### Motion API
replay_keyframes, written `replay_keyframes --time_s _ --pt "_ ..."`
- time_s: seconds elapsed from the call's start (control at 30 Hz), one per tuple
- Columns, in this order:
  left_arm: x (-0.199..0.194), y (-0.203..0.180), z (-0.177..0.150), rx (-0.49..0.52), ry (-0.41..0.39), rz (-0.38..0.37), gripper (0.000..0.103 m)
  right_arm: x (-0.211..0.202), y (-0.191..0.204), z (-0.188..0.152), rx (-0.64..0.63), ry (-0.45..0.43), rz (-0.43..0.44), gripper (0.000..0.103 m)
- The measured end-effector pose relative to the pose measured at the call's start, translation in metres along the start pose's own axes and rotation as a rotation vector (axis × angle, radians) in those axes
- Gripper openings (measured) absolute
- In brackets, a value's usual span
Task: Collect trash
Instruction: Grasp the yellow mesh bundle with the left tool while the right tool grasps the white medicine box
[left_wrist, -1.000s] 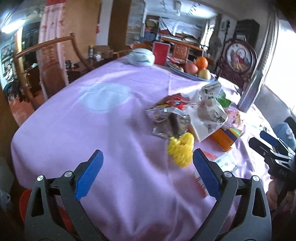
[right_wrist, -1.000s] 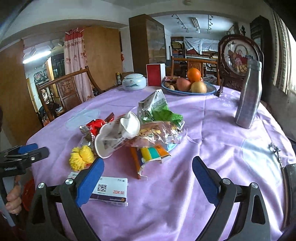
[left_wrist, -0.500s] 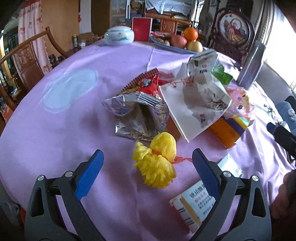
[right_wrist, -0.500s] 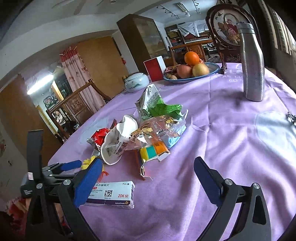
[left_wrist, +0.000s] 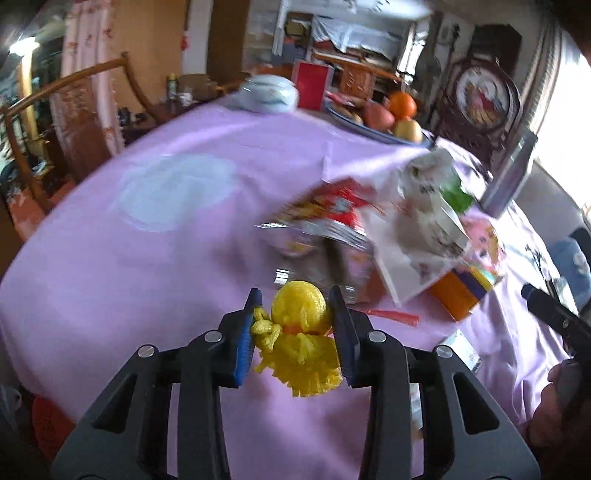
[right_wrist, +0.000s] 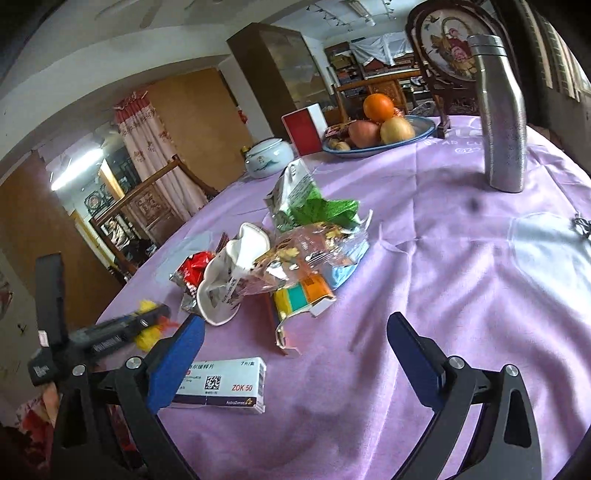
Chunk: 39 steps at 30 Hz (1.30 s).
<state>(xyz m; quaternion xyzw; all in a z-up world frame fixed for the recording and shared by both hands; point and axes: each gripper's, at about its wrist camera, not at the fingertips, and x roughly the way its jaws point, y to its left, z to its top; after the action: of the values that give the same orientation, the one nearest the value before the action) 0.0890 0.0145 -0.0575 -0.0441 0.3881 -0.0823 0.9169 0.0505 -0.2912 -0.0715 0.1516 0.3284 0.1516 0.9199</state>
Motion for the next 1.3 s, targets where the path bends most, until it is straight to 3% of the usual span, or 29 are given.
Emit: replay_keyframes --time_s 0.33,0.47,0.67,0.77,0.87,0.97,1.13,1.3 --pt "-0.018 0.069 -0.010 -0.167 -0.023 0.059 0.038 0.026 0.040 -0.010 -0.231 0.210 0.134 0.097" --pt "-0.029 0.089 -0.017 -0.202 -0.038 0.071 0.038 0.034 0.056 -0.015 -0.326 0.261 0.116 0.097" --pt "-0.040 0.108 -0.023 -0.232 -0.057 0.077 0.038 0.056 0.090 -0.026 -0.571 0.322 0.005 0.096" --pt "-0.042 0.112 -0.026 -0.237 -0.060 0.077 0.038 0.074 0.099 -0.024 -0.645 0.356 -0.010 0.092" --pt "-0.043 0.117 -0.028 -0.244 -0.062 0.079 0.038 0.091 0.099 -0.017 -0.596 0.423 0.049 0.081" --pt "-0.041 0.122 -0.030 -0.256 -0.056 0.083 0.038 0.090 0.095 -0.010 -0.539 0.416 0.093 0.076" --pt "-0.033 0.126 -0.031 -0.263 -0.036 0.086 0.038 0.083 0.099 -0.015 -0.557 0.379 0.075 0.047" --pt "-0.030 0.117 -0.030 -0.225 -0.041 0.130 0.040 0.079 0.097 -0.015 -0.539 0.367 0.094 0.048"
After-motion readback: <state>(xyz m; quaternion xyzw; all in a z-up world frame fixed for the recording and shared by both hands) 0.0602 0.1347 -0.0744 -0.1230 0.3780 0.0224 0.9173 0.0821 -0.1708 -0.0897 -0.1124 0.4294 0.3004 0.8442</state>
